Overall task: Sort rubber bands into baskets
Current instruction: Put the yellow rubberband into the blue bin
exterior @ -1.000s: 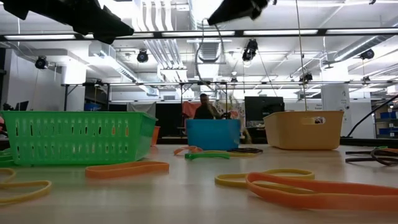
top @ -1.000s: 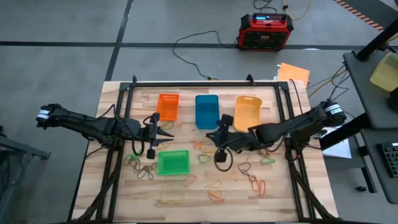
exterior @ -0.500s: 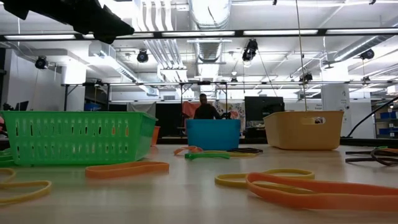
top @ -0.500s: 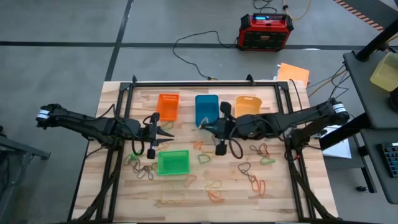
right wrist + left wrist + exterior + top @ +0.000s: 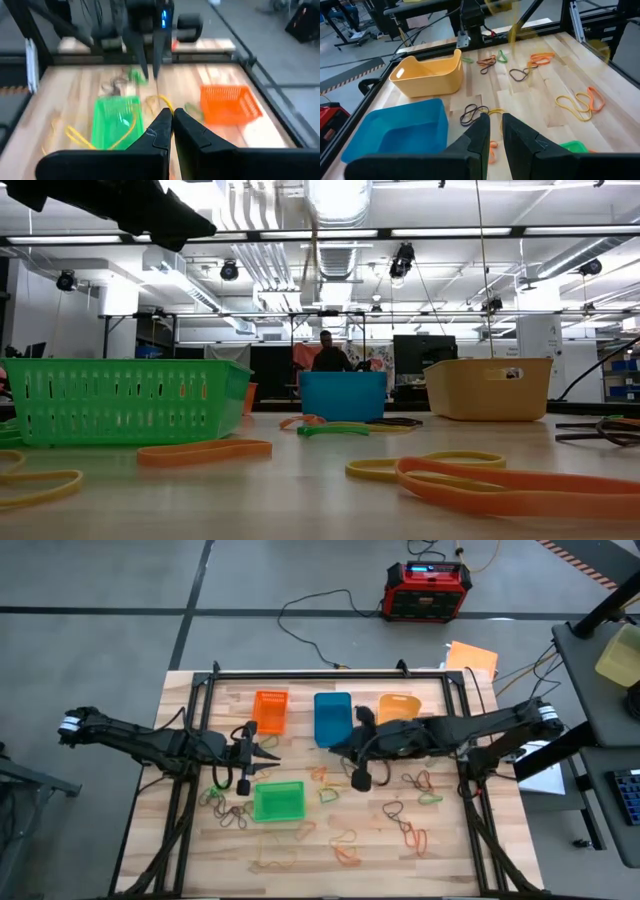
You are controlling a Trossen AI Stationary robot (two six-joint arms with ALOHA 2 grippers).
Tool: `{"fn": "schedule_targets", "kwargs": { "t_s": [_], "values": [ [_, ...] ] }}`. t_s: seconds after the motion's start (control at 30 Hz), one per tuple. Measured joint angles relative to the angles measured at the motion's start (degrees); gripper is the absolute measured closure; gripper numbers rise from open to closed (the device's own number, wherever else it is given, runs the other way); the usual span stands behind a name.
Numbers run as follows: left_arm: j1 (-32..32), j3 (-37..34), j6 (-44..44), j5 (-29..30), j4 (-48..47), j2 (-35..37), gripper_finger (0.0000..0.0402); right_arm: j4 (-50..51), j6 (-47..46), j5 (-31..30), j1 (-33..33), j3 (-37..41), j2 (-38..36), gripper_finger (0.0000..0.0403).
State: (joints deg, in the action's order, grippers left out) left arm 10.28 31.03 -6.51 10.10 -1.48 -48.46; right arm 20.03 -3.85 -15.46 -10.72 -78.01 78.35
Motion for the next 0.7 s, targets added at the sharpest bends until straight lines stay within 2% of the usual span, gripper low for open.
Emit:
{"fn": "schedule_targets", "kwargs": {
  "t_s": [0.23,0.37,0.53,0.7],
  "values": [
    [0.0,0.0,2.39,-1.59,7.26,-2.12,0.036,-5.7,3.13,-1.03,-0.39,-0.31,-0.52,0.0394],
    [0.0,0.0,2.83,-3.17,10.7,-5.47,0.0332,-5.86,3.62,-1.03,-0.38,-0.16,-0.25,0.0394],
    [0.0,0.0,2.58,-3.18,17.35,-11.09,0.0264,-8.03,4.81,-0.53,-0.38,-0.16,-0.33,0.0394],
    [0.0,0.0,2.45,-3.63,25.31,-17.03,0.0171,-8.96,5.22,-0.46,-0.39,-0.16,-0.31,0.0394]
  ]
}}
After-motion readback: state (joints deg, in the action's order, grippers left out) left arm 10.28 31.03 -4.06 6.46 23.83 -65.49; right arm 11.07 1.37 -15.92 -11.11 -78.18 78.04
